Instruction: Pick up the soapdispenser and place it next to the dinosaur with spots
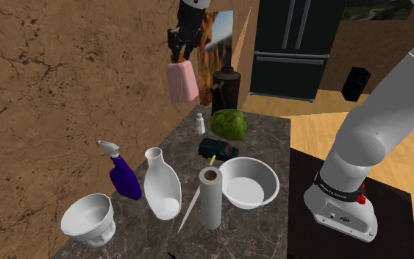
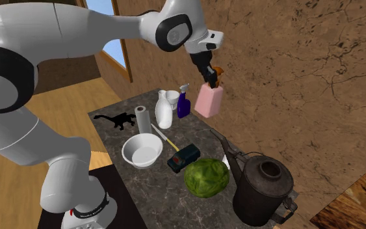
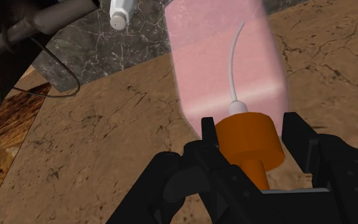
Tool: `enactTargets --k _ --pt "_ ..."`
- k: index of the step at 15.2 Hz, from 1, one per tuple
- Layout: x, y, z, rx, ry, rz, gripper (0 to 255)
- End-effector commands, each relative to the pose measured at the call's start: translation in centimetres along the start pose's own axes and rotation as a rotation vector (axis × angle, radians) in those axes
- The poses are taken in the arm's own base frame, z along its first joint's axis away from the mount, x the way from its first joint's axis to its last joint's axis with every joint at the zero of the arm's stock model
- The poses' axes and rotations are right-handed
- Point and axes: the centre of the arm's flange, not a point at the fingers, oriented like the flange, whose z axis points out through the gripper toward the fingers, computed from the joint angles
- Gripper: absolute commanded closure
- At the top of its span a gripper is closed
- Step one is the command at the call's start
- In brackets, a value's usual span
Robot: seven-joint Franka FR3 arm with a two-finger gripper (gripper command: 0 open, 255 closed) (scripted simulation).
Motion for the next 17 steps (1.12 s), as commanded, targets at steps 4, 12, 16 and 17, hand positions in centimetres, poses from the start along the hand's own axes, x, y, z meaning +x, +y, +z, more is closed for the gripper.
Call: enactTargets --k 4,12,16,17 --pt "1.0 -0.1 -2.5 0.000 0.000 0.000 255" --pt "-4.7 -7.0 -4.8 0.000 0.000 0.000 255" --pt "-8.0 -10.9 -6.1 0.000 0.000 0.000 255" --pt "-8.8 -11.9 -6.4 0.000 0.000 0.000 255"
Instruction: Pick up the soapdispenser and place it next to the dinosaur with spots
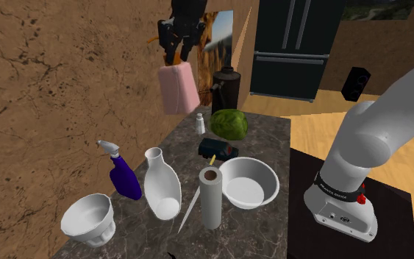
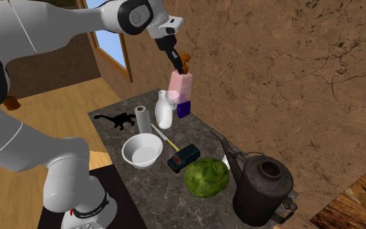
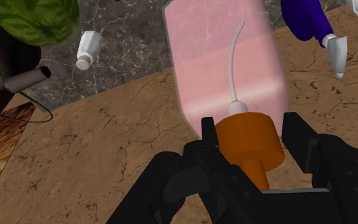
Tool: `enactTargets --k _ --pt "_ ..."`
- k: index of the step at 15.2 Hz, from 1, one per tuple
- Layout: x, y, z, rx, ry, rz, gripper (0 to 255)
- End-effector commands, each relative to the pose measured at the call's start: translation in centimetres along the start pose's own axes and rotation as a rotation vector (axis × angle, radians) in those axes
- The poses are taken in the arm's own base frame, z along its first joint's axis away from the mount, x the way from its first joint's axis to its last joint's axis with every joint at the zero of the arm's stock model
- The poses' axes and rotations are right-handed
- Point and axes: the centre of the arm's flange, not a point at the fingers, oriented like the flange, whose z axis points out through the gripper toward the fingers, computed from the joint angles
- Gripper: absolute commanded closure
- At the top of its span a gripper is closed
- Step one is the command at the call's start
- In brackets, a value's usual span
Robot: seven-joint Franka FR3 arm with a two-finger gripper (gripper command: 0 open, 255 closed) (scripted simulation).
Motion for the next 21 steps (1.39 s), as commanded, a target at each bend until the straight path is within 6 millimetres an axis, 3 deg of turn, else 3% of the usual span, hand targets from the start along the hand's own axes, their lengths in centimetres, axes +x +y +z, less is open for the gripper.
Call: enactTargets --k 1,21 --pt "-1.7 -1.8 -0.6 0.000 0.000 0.001 255" --pt "-18.3 -21.5 -6.7 0.000 0.000 0.001 255"
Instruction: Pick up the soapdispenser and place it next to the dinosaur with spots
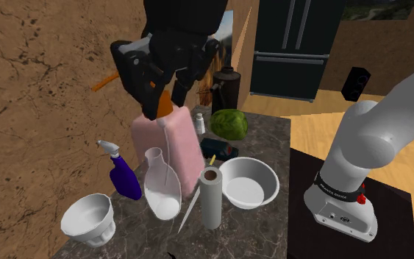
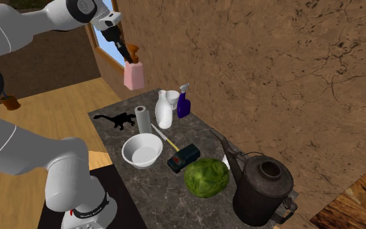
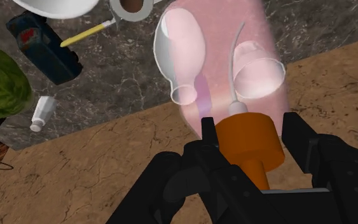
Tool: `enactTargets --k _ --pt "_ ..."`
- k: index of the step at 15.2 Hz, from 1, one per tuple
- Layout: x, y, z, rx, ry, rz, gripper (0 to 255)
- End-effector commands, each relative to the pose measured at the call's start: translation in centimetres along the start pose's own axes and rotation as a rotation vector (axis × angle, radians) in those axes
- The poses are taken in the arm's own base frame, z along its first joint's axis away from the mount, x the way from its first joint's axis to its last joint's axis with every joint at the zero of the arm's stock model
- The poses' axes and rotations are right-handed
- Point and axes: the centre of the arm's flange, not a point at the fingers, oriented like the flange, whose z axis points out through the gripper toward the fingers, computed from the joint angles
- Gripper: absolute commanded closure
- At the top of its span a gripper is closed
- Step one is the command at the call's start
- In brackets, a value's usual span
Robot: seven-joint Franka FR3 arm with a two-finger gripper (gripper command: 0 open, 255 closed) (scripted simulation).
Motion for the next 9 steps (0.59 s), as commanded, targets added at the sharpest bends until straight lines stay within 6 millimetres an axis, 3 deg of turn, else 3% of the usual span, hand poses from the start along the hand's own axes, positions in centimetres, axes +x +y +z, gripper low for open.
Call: enactTargets --k 1,9 --pt "-1.7 -1.9 -0.8 0.000 0.000 0.001 255" --pt "-8.3 -9.7 -3.2 0.000 0.000 0.001 255"
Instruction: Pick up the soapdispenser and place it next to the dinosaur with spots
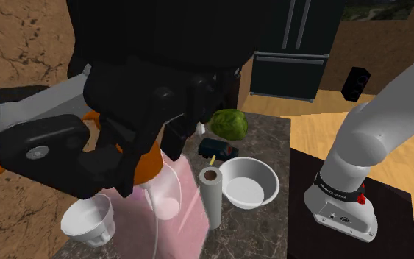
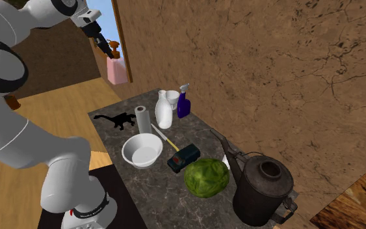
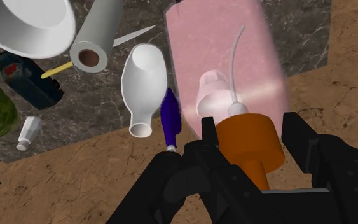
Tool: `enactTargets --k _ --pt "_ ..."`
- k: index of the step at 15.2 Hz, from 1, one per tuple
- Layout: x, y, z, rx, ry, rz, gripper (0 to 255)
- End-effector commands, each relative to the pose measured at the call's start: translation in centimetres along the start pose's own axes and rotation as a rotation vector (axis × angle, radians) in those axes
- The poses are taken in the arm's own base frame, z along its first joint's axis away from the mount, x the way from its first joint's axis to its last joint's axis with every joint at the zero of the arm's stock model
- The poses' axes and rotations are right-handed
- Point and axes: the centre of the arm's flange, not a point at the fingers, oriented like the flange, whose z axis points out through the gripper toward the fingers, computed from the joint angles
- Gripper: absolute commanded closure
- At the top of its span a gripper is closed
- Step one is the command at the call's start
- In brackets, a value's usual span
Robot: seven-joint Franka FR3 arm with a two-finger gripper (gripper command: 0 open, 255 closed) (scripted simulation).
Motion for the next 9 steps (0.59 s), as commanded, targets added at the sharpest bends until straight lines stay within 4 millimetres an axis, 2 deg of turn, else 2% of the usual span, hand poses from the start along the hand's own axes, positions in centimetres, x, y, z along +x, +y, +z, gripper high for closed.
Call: enactTargets --k 1,9 --pt "-1.5 -1.7 -0.5 0.000 0.000 0.002 255" --pt "-8.2 -9.5 -2.9 0.000 0.000 0.002 255"
